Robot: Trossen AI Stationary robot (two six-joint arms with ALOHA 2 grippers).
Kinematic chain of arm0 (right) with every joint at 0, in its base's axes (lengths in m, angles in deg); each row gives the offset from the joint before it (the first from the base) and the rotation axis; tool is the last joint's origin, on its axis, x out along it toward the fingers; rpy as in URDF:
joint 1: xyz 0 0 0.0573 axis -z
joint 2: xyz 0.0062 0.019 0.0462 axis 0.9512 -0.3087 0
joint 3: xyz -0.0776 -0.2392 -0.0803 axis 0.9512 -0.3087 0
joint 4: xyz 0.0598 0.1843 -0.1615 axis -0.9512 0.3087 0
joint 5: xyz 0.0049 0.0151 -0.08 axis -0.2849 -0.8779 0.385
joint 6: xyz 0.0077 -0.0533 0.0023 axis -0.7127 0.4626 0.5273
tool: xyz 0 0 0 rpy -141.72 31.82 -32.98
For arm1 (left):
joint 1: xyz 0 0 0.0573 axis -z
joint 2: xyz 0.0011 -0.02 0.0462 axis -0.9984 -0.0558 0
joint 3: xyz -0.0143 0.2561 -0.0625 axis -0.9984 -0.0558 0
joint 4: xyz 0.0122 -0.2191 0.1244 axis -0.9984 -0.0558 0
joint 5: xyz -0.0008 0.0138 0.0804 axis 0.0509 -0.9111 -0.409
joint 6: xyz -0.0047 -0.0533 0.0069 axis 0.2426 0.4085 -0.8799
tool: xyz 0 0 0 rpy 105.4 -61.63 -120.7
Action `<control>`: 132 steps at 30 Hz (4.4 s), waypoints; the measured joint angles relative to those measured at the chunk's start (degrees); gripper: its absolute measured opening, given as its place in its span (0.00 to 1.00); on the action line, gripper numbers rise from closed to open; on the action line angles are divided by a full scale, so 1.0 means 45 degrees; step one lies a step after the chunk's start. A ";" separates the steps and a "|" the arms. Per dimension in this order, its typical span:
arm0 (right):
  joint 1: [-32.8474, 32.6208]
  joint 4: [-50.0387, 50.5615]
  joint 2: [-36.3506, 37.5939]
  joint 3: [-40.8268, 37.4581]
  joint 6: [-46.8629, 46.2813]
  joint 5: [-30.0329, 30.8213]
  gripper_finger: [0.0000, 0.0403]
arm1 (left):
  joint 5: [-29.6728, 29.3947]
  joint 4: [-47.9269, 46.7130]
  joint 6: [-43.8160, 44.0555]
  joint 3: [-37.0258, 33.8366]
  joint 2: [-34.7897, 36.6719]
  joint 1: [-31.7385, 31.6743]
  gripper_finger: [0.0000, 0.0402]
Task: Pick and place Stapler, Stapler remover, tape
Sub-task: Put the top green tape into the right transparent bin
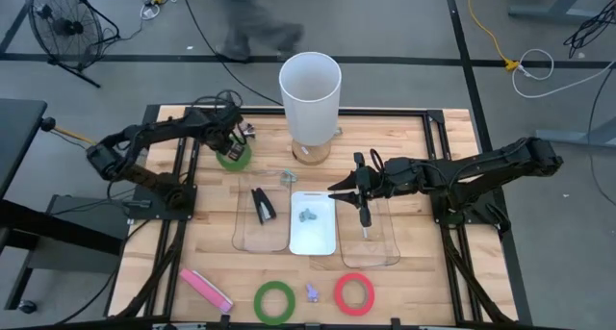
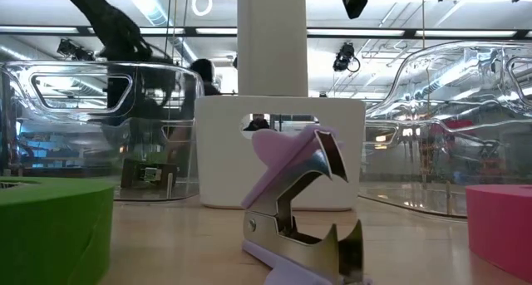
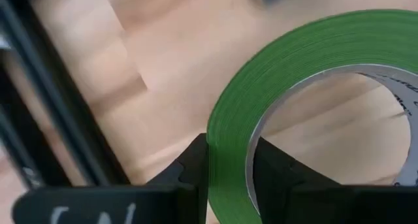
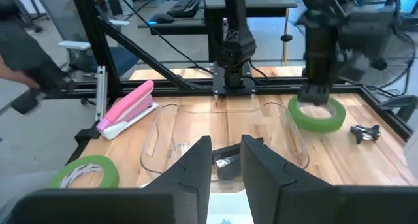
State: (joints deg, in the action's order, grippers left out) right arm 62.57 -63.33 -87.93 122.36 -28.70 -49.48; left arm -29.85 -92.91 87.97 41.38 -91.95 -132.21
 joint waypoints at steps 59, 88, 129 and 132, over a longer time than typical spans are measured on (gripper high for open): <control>0.0583 -0.7751 -0.3428 -0.0010 -0.0979 0.2662 0.59 | -1.6216 1.0024 -0.4282 0.2327 0.0648 1.5205 0.21; 0.0645 -0.8466 -0.5960 0.1724 -0.0311 0.2831 0.22 | -1.6108 1.0973 -0.4460 0.2341 0.0199 1.5064 0.22; -0.1664 1.0892 -0.0623 0.1710 -0.7668 0.1409 0.22 | -1.6823 1.0872 -0.7169 0.2352 0.0923 1.6831 0.44; -0.1851 1.1449 -0.0636 0.1710 -0.8251 0.1582 0.22 | -1.6819 1.0872 -0.7120 0.2352 0.0923 1.6831 0.44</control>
State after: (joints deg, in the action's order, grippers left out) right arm 54.24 -11.81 -90.79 130.06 -65.83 -42.36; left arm -105.54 -43.99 55.93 51.97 -87.80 -56.47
